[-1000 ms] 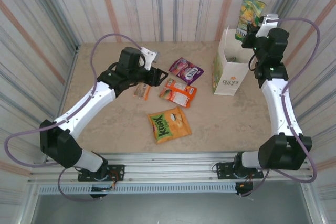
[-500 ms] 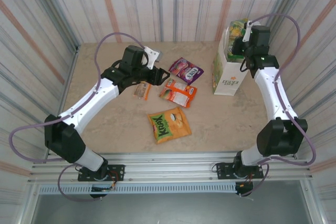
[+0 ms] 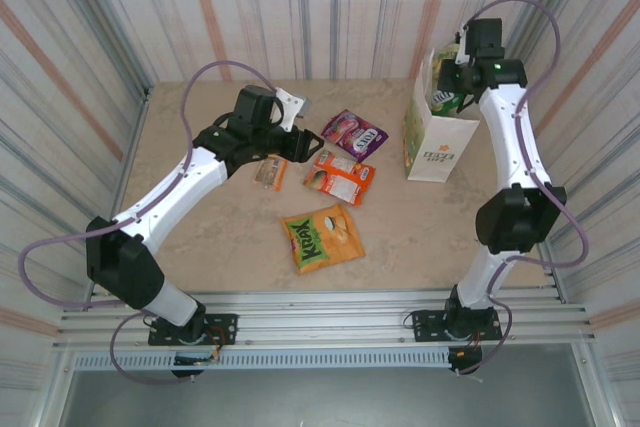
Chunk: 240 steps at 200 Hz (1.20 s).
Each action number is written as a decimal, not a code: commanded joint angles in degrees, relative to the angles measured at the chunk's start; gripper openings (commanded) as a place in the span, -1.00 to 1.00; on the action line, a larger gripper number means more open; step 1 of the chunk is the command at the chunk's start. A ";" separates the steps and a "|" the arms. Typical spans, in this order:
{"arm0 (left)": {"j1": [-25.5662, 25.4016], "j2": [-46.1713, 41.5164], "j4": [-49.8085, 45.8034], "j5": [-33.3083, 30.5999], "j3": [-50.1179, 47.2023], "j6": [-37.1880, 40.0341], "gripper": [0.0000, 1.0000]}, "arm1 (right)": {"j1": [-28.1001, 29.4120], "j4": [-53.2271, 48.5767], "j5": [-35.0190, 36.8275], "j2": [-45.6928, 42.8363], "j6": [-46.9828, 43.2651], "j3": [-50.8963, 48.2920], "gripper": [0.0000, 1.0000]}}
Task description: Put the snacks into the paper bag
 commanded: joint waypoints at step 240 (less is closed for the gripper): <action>1.26 0.96 -0.86 3.10 2.12 1.33 0.27 | 3.03 -26.35 5.59 4.17 -3.79 16.19 -0.77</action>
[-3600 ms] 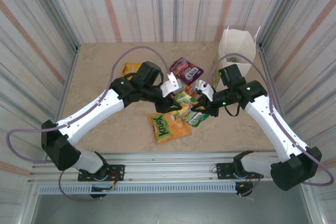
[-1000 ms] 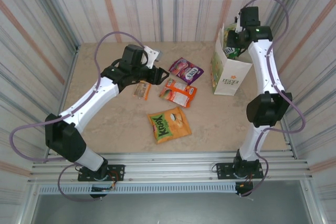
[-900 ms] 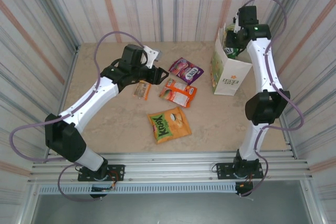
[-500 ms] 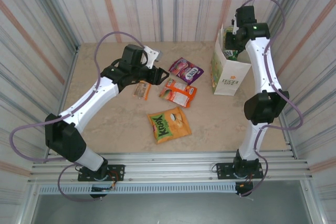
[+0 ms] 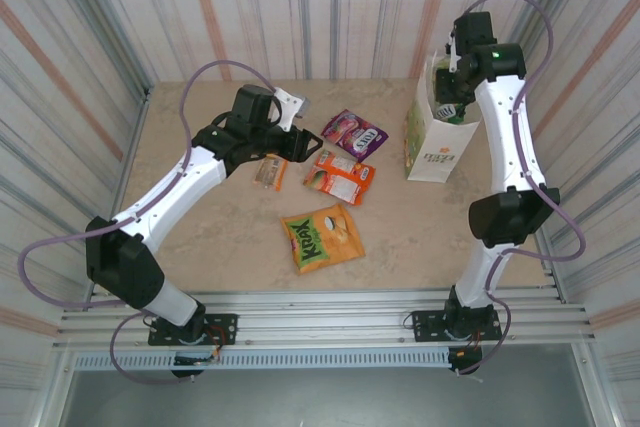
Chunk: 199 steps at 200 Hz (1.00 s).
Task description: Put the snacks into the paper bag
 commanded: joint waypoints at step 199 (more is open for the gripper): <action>0.58 -3.66 -5.62 9.06 -2.80 -11.55 0.26 | 0.24 -1.91 -10.91 -5.20 4.51 3.95 -0.17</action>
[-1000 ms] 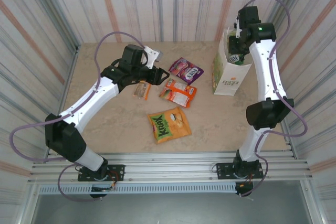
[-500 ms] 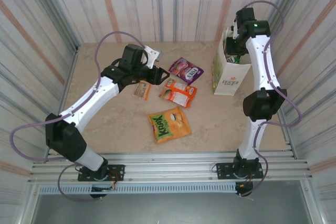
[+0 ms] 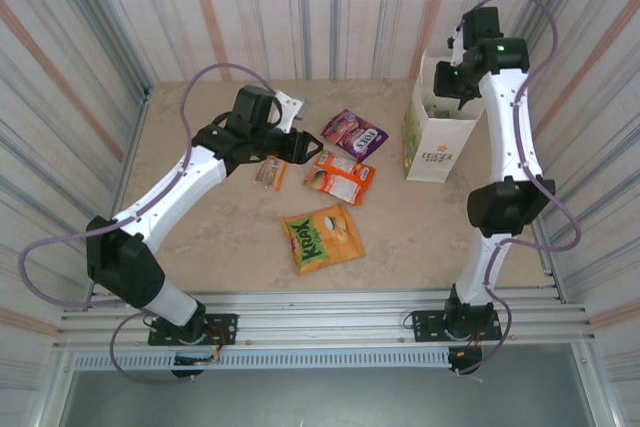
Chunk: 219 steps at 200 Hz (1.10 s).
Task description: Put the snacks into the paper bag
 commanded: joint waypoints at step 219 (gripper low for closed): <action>5.98 -6.18 25.29 20.56 -50.14 -36.34 0.28 | 35.75 38.09 -13.63 -28.75 17.30 -76.96 0.11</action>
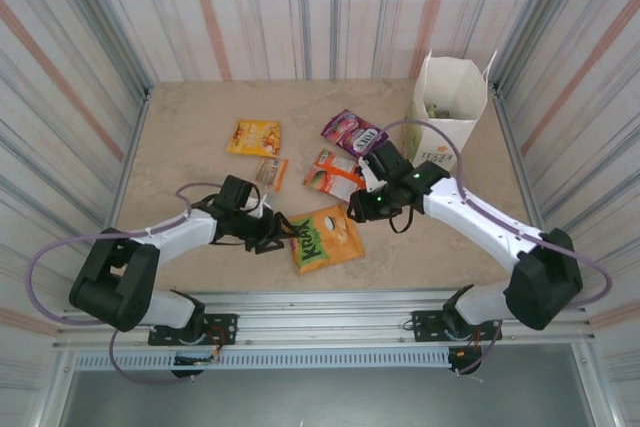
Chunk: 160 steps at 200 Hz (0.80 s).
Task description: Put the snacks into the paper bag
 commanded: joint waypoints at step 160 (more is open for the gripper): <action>-3.23 17.00 44.62 9.80 -9.15 -14.10 0.13 | 2.61 18.17 -7.79 16.91 3.55 -7.36 -0.03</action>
